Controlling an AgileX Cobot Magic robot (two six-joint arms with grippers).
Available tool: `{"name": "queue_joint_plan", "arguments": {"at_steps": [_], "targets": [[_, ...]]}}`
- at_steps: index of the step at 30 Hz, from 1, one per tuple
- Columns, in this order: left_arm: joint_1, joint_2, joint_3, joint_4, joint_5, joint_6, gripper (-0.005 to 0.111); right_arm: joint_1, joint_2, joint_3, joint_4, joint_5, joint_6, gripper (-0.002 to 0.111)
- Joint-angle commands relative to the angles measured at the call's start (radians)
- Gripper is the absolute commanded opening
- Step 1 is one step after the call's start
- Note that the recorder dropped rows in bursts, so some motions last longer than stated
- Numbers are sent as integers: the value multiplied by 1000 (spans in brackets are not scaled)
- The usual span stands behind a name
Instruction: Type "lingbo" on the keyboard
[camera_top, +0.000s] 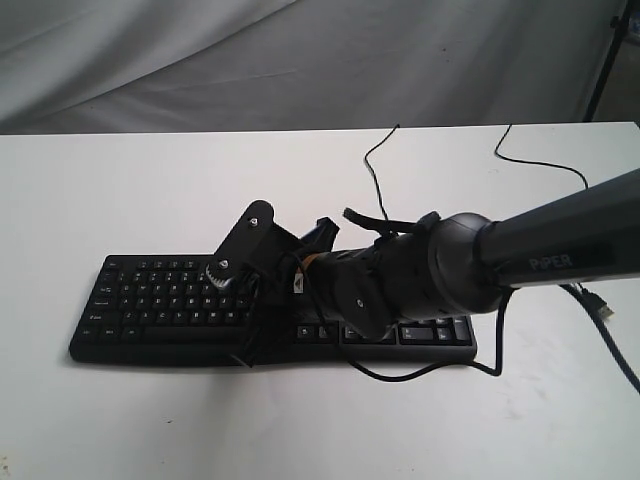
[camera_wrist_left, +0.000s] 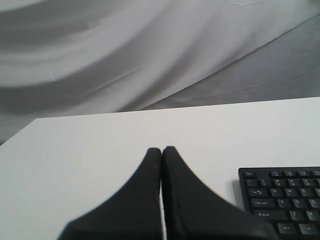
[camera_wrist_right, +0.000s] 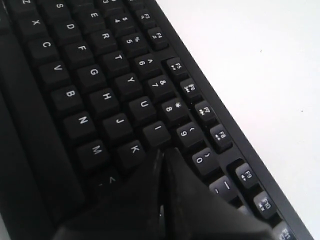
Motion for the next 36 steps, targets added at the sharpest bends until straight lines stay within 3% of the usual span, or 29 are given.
{"name": "queue_joint_plan", "arguments": {"at_steps": [1,24,29,36], "targets": [[-4,3,5,-1,-4,-3,1,-7,0,-6,-9,-16,-8,0],[-4,3,5,-1,-4,-3,1,-7,-7,-9,-9,-14,-8,0],[-4,3,5,-1,-4,-3,1,-5,-14,-102,-29,109,-8,0],[-4,3,5,-1,-4,-3,1,-5,24,-162,-42,117,-8,0]]}}
